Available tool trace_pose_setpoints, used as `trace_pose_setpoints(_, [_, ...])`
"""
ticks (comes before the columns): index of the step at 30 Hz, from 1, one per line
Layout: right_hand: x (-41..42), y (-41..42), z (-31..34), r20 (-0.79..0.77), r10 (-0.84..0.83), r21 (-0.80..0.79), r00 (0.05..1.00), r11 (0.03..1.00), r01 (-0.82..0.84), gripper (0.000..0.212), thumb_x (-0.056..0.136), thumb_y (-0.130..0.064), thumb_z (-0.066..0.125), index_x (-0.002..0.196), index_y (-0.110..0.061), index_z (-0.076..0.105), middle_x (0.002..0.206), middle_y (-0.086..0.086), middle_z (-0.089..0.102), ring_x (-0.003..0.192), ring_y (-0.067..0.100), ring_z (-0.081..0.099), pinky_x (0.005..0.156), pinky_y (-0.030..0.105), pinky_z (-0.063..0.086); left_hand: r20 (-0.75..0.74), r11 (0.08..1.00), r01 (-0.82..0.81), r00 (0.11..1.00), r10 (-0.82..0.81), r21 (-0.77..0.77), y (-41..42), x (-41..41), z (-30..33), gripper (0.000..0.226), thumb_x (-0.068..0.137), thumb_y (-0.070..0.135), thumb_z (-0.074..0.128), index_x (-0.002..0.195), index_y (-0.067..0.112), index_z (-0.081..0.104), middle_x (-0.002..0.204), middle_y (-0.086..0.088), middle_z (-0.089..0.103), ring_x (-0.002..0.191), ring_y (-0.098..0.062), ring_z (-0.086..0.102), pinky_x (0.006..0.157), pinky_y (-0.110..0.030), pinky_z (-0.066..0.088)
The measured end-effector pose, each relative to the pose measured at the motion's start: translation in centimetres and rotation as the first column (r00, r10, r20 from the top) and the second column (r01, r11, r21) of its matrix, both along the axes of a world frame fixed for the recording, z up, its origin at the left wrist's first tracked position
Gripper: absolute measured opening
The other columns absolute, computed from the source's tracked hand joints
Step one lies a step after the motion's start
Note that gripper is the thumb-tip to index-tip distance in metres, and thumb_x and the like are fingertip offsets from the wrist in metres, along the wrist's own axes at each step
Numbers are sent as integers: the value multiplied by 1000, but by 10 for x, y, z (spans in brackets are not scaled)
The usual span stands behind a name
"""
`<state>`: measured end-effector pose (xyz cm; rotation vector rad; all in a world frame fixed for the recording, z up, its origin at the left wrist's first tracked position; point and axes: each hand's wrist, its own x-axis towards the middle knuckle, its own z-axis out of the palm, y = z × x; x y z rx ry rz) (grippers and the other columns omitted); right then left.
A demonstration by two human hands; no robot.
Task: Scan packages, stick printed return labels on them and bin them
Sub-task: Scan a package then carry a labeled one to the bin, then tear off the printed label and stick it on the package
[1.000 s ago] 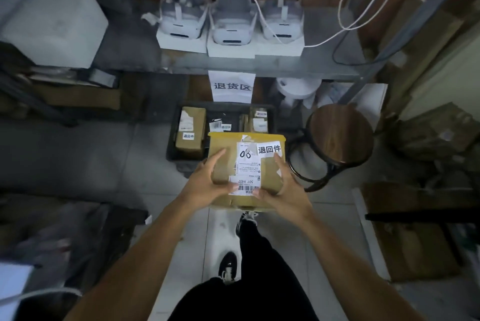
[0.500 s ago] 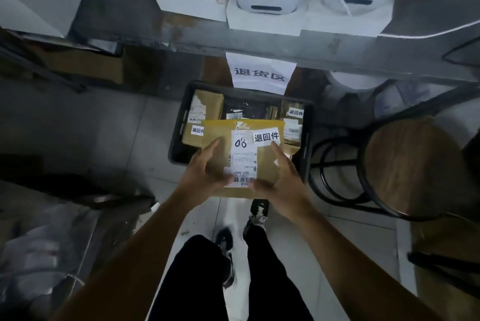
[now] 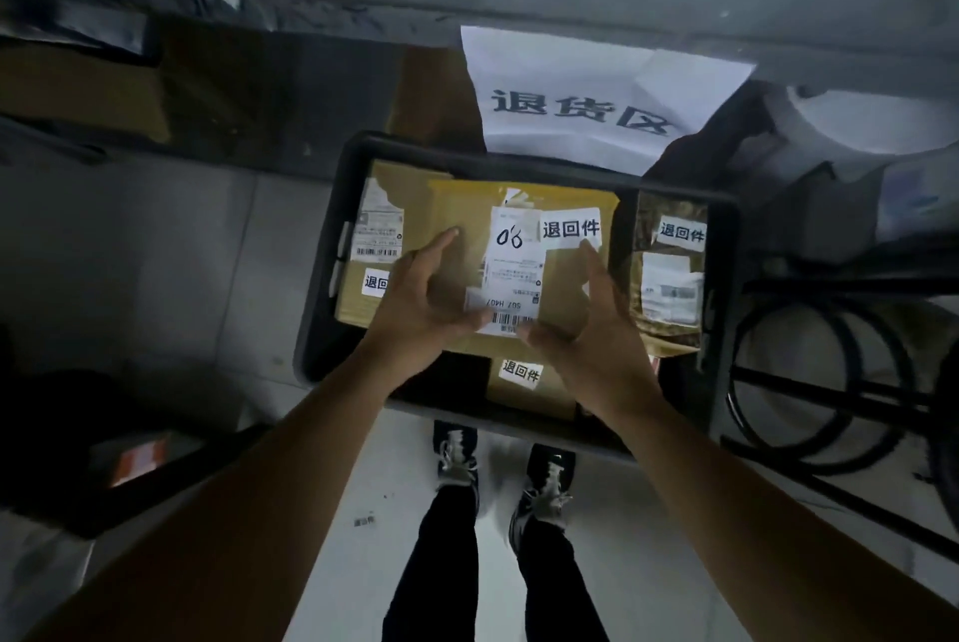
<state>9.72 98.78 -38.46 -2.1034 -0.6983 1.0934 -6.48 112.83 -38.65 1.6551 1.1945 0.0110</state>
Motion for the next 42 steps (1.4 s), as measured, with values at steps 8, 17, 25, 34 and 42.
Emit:
trace_pose_setpoints(8, [20, 56, -64, 78, 72, -82, 994, 994, -66, 105, 78, -45, 79, 152, -44, 5, 160, 0, 24, 137, 27, 41, 102, 31, 36, -35, 999, 13, 999, -12, 30, 52, 23, -62, 99, 74, 26, 87, 153, 38, 28, 145, 5, 33, 136, -8, 33, 105, -17, 28])
trace_pose_setpoints(17, [24, 73, -78, 46, 79, -181, 996, 981, -70, 111, 74, -44, 81, 142, -54, -6, 160, 10, 18, 134, 43, 41, 96, 60, 49, -71, 996, 90, 993, -89, 15, 68, 36, -78, 98, 76, 31, 84, 152, 43, 23, 154, 1, 26, 143, -18, 31, 105, -23, 28])
trace_pose_setpoints(25, [25, 71, -62, 160, 138, -234, 977, 967, -98, 110, 74, -59, 75, 150, -45, -4, 160, 7, 15, 139, 38, 37, 104, 58, 42, -224, 979, 182, 962, -158, 89, 62, 40, -57, 97, 80, 47, 77, 154, 46, 13, 164, -5, 0, 151, -33, 12, 118, -47, 29])
trace_pose_setpoints(34, [11, 30, 66, 328, 264, -264, 907, 948, -180, 74, 94, -52, 54, 154, -35, 13, 163, 5, 8, 149, 28, 12, 111, 50, 32, -439, 852, 394, 870, -224, 346, 12, 43, 61, 76, 92, 56, 54, 155, 39, 15, 163, -5, 8, 150, -28, 8, 112, -51, 35])
trace_pose_setpoints(42, [-8, -69, 227, 454, 245, -306, 857, 946, -108, 69, 94, -55, 48, 153, -27, 24, 161, 4, 20, 146, 28, 20, 114, 48, 29, -481, 761, 517, 820, -310, 392, -82, 40, 228, 64, 98, 51, 45, 155, 32, 23, 162, -5, 17, 148, -28, 16, 114, -49, 29])
